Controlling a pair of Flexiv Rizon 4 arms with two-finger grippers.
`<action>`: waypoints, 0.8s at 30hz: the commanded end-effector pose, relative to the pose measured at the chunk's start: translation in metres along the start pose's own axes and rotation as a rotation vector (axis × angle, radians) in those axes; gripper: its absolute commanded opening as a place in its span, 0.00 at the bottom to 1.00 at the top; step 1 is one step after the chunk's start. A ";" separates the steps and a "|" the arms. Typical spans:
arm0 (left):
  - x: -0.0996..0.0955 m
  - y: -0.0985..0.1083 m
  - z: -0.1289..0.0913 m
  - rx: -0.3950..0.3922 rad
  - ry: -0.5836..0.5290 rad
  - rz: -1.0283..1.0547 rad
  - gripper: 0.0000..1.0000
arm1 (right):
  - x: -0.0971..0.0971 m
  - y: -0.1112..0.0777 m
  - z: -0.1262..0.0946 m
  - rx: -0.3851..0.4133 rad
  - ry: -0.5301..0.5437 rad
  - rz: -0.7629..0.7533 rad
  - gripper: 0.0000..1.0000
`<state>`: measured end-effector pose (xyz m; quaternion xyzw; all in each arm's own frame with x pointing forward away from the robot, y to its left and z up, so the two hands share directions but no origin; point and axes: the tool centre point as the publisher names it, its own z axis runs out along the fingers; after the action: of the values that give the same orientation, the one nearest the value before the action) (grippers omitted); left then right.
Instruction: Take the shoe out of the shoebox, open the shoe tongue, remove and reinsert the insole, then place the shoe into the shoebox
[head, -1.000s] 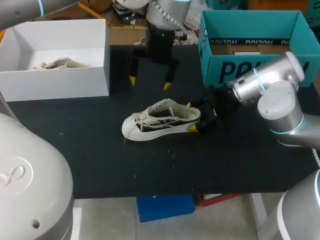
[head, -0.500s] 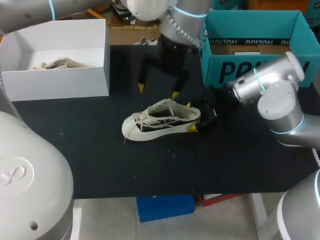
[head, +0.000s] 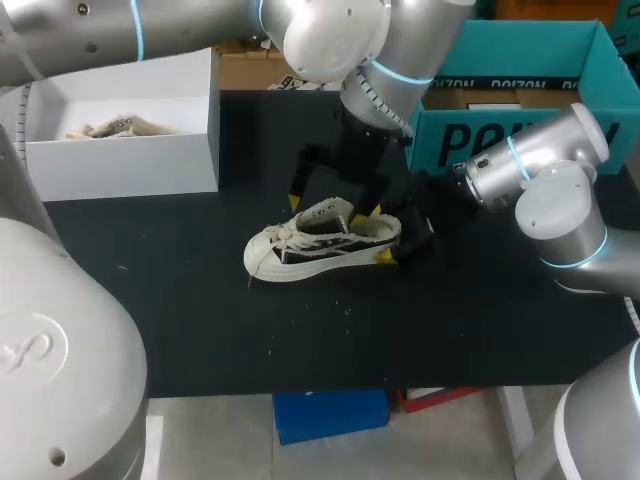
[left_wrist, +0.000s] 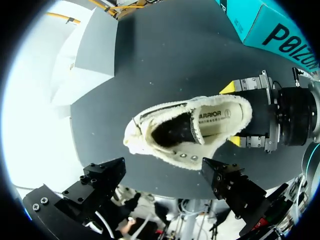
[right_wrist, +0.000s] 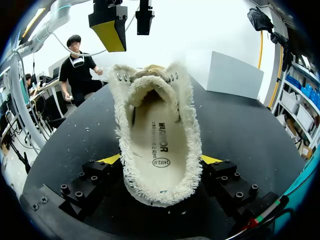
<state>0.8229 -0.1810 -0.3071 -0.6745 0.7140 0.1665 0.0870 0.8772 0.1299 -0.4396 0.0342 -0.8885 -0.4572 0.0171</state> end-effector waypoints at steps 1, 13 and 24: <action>0.015 -0.010 0.012 -0.015 -0.028 -0.002 1.00 | -0.002 -0.003 0.002 0.002 0.000 0.001 0.00; 0.029 -0.026 0.029 -0.008 -0.083 -0.014 1.00 | -0.002 -0.003 0.002 0.002 0.000 0.001 0.00; 0.031 -0.028 0.045 -0.031 -0.111 -0.015 1.00 | -0.002 -0.003 0.002 0.002 0.000 0.001 0.00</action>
<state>0.8420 -0.1940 -0.3595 -0.6712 0.7006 0.2112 0.1189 0.8772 0.1299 -0.4396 0.0342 -0.8885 -0.4572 0.0171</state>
